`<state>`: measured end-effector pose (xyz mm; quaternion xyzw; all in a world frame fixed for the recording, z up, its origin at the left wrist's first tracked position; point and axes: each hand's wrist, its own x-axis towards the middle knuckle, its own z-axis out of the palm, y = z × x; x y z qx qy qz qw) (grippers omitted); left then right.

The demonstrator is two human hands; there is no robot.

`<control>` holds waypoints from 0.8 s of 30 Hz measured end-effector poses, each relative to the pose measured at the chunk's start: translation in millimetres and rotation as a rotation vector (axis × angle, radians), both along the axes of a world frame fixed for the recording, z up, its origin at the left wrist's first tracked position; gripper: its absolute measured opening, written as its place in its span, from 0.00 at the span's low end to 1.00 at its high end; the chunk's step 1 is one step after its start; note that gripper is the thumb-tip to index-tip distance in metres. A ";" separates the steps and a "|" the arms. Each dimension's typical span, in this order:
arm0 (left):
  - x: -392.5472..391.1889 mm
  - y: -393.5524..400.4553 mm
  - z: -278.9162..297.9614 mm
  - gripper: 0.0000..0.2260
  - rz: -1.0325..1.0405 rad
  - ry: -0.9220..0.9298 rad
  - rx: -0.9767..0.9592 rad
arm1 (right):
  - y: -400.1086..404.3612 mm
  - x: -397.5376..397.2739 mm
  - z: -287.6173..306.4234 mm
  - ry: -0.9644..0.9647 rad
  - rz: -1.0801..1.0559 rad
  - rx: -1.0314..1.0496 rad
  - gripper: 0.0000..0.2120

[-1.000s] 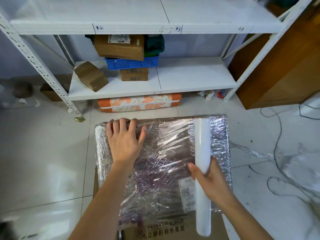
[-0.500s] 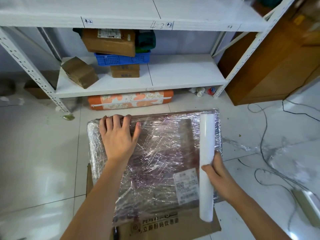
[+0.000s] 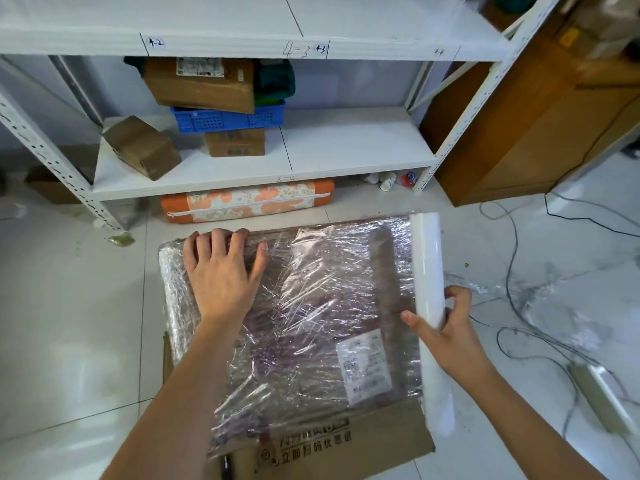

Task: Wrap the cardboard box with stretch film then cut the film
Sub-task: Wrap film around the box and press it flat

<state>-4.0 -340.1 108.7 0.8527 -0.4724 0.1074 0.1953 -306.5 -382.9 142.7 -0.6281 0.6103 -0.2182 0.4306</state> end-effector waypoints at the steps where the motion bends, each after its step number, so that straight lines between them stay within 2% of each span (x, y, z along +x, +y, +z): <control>1: 0.4 -0.3 -0.4 0.23 0.000 0.002 0.001 | -0.8 1.1 0.0 -0.001 -0.009 -0.004 0.26; 3: 0.9 0.0 -1.5 0.23 0.006 0.005 0.004 | -1.2 1.8 -0.7 0.036 -0.003 -0.018 0.27; 6: 0.0 0.6 -3.1 0.23 0.018 -0.001 -0.009 | -0.3 1.3 3.4 0.073 0.008 -0.013 0.17; 11: -1.2 -0.3 -2.3 0.24 0.020 0.002 -0.005 | 2.3 -8.7 9.4 -0.083 0.013 0.114 0.07; 13: -0.6 -0.7 -2.4 0.25 0.017 0.005 -0.007 | -0.1 -15.2 5.6 -0.052 0.046 0.113 0.05; 17: 0.2 -1.4 -2.2 0.25 0.018 0.008 -0.002 | -4.6 -22.8 -10.2 0.153 0.037 -0.056 0.08; 20: 1.1 -1.0 -3.1 0.24 0.014 0.005 -0.019 | -10.5 -23.3 -21.4 0.336 -0.051 -0.188 0.16; 24: 2.1 -0.8 -3.2 0.23 0.008 -0.010 -0.050 | -22.1 -22.7 -34.0 0.446 -0.153 -0.254 0.25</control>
